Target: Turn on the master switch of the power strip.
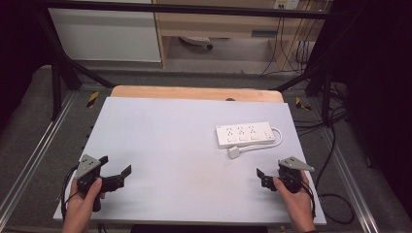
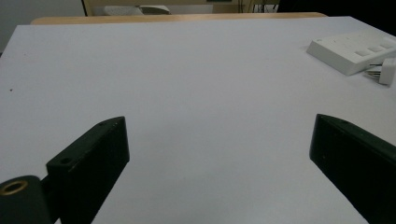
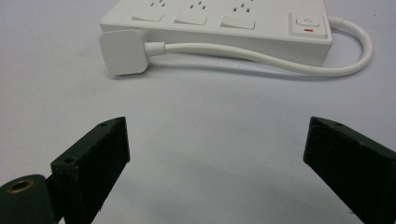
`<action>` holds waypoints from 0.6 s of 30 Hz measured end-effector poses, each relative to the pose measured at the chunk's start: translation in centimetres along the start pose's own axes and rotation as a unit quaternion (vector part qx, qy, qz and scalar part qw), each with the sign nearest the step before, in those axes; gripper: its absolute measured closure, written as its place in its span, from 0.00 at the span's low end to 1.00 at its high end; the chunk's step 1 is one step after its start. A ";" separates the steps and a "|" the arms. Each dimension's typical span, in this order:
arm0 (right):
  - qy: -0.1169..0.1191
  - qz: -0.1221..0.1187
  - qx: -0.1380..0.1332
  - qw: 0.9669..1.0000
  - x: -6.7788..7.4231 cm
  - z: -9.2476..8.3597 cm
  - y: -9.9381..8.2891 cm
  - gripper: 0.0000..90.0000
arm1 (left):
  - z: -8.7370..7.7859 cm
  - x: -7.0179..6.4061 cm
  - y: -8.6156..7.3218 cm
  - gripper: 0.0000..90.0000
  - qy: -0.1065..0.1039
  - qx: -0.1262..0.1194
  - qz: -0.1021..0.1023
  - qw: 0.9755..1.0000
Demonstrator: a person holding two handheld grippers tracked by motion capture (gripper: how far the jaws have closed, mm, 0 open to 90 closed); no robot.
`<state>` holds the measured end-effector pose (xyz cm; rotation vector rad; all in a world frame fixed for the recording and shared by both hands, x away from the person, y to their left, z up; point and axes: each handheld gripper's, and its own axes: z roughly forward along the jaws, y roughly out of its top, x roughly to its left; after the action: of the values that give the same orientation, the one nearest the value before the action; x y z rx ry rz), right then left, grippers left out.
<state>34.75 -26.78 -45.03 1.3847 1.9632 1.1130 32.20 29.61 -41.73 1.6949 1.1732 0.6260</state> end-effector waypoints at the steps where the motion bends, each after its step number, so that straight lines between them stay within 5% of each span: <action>1: 0.001 -0.001 -0.002 1.000 0.0 0.0 0.0 0.08 | 0.0 0.0 0.0 0.06 0.000 0.002 -0.001 1.000; 6: 0.004 0.004 -0.008 1.000 0.1 -0.2 0.2 0.09 | 0.2 -0.1 0.0 0.06 -0.003 0.006 -0.003 1.000; 18: 0.016 -0.033 -0.045 0.998 0.4 -0.3 1.7 0.08 | 0.4 -0.2 0.0 0.06 -0.010 0.010 -0.006 1.000</action>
<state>35.27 -26.23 -43.46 1.2526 1.9421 1.1857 32.44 29.31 -41.87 1.7052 1.1780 0.5909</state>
